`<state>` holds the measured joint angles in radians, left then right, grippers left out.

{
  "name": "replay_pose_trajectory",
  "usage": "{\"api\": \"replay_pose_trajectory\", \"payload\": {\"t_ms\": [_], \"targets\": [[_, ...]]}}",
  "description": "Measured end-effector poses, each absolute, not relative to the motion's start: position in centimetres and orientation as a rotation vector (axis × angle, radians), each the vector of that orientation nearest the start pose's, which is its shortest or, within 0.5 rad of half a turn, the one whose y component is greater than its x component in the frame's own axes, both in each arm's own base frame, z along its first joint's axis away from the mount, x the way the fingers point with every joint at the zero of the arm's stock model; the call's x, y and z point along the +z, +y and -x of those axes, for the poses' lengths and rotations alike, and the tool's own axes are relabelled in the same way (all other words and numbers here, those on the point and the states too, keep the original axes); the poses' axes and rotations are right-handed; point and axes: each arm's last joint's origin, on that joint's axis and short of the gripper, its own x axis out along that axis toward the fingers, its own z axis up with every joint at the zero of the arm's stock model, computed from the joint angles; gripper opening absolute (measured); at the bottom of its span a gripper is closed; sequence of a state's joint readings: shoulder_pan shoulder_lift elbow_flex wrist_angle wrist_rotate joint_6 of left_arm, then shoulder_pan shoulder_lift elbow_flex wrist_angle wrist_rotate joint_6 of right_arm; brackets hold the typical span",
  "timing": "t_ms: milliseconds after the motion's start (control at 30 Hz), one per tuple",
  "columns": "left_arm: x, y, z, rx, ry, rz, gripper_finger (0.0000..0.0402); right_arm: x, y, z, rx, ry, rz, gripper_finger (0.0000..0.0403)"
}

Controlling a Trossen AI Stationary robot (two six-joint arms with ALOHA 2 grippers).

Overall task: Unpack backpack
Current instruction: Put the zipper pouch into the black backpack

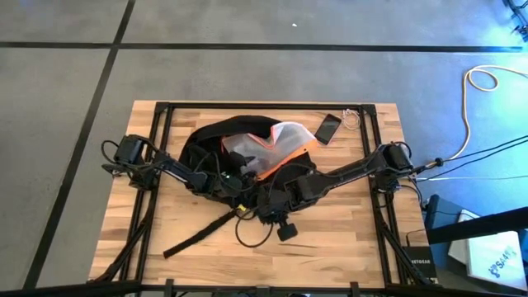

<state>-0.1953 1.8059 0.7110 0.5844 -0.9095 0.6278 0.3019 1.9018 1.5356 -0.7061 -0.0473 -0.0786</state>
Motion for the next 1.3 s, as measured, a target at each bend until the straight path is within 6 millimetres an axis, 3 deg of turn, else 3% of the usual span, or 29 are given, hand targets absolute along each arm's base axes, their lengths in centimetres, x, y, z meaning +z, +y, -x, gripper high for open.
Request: {"api": "replay_pose_trajectory", "payload": {"t_ms": [233,333,533,733,867,1033,1167,1300], "targets": [[13.3,-7.0,-32.1,0.419,0.562,-0.779,0.0321,25.1,10.5,-37.4,-0.080,1.168,0.372,0.0031],[13.3,-8.4,-31.9,0.363,0.520,-0.713,0.0321,25.2,9.9,-37.2,-0.166,1.176,0.403,0.0053],[13.0,-9.8,-31.5,0.283,0.495,-0.537,0.0321,25.1,8.8,-37.7,-0.168,1.180,0.285,0.0132],[12.5,-9.6,-31.4,0.256,0.509,-0.394,0.0321,25.2,9.5,-38.1,-0.070,1.142,0.229,0.0233],[12.4,-9.5,-31.4,0.245,0.514,-0.336,0.0321,25.4,9.4,-38.5,-0.089,1.097,0.223,0.0276],[12.2,-9.7,-31.4,0.182,0.526,-0.276,0.0321,25.6,9.0,-38.6,-0.243,1.052,0.282,0.0286],[11.9,-10.0,-31.4,0.110,0.539,-0.238,0.0321,25.3,7.7,-36.7,-0.495,1.171,0.428,0.0287],[11.3,-10.1,-31.4,0.098,0.554,-0.226,0.0321,25.3,5.4,-34.5,-0.742,1.301,0.432,0.0287]]}}
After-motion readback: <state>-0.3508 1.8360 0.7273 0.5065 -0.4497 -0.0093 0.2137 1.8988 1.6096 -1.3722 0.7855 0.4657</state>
